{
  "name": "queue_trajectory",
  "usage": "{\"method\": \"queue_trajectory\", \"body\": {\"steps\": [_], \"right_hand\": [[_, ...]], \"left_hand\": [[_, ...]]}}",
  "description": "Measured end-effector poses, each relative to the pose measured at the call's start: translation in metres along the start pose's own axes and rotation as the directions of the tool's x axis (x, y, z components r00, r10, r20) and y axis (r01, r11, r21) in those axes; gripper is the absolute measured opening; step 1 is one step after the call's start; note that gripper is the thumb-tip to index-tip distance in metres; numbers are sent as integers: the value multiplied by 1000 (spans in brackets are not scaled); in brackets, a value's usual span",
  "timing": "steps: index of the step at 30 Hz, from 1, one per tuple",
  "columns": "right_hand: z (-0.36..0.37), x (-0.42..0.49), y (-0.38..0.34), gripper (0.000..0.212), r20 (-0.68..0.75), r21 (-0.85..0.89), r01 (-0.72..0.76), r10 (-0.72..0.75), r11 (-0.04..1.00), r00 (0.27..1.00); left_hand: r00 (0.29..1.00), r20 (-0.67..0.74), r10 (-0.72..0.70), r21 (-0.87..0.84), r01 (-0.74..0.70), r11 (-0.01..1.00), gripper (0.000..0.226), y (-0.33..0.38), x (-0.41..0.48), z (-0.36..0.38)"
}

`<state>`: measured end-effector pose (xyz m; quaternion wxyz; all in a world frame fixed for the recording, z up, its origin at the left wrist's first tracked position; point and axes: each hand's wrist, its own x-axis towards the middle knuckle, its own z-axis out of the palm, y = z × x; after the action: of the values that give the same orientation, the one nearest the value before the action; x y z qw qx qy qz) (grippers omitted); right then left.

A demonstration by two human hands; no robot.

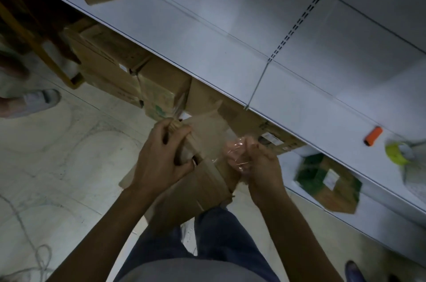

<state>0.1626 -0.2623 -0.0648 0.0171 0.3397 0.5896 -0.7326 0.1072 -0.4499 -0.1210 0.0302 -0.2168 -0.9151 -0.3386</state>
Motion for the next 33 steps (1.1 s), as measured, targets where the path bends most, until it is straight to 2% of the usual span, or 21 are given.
{"method": "queue_trajectory", "body": {"steps": [2,3,7,10,12,14,18,21,23,24,25,27,29,30,31,33], "right_hand": [[-22,6,-8,27,23,407,-157,162,900,987],[-31,9,-11,29,18,524,-182,204,832,979],[-66,16,-25,36,-135,682,-134,304,719,943],[-103,17,-35,44,-78,822,-100,284,561,956],[-139,12,-44,37,-167,837,3,251,547,954],[-182,1,-52,38,-270,829,111,219,548,938],[-272,-29,-52,35,-370,839,261,148,477,917],[-327,-44,-38,45,-393,851,289,166,438,904],[-356,-51,-27,40,-384,831,249,188,498,904],[-370,-56,-22,39,-372,825,226,196,518,907],[-384,-61,-17,39,-354,834,219,186,507,917],[-413,-70,-11,43,-329,884,238,174,403,928],[-446,-76,-8,43,-356,905,282,203,318,912],[-460,-78,-7,38,-376,904,301,231,305,897],[-472,-79,-6,33,-389,903,310,260,298,884],[-491,-75,-4,32,-410,902,333,311,273,857]], "left_hand": [[997,-20,75,-19,-75,997,86,6,2,3],[995,-25,96,-28,-97,995,88,10,2,5],[994,-52,95,-146,-102,984,86,36,-3,18],[995,-41,93,-210,-100,973,80,63,3,31],[974,-21,224,-107,-225,969,92,83,6,47],[970,30,241,-77,-238,968,97,106,8,64],[952,77,298,-102,-289,952,91,167,10,107],[944,117,308,-98,-298,950,70,215,9,146],[947,151,283,-93,-272,958,42,246,5,172],[944,159,290,-9,-293,956,25,260,5,182],[946,179,272,29,-281,959,19,271,3,189],[942,187,278,-23,-279,960,22,278,-2,205],[927,162,339,-21,-340,940,27,283,-4,221],[892,156,425,-58,-421,905,35,284,-4,228],[863,174,474,-73,-469,880,53,289,-2,231],[837,183,515,-59,-514,856,77,301,4,236]]}}
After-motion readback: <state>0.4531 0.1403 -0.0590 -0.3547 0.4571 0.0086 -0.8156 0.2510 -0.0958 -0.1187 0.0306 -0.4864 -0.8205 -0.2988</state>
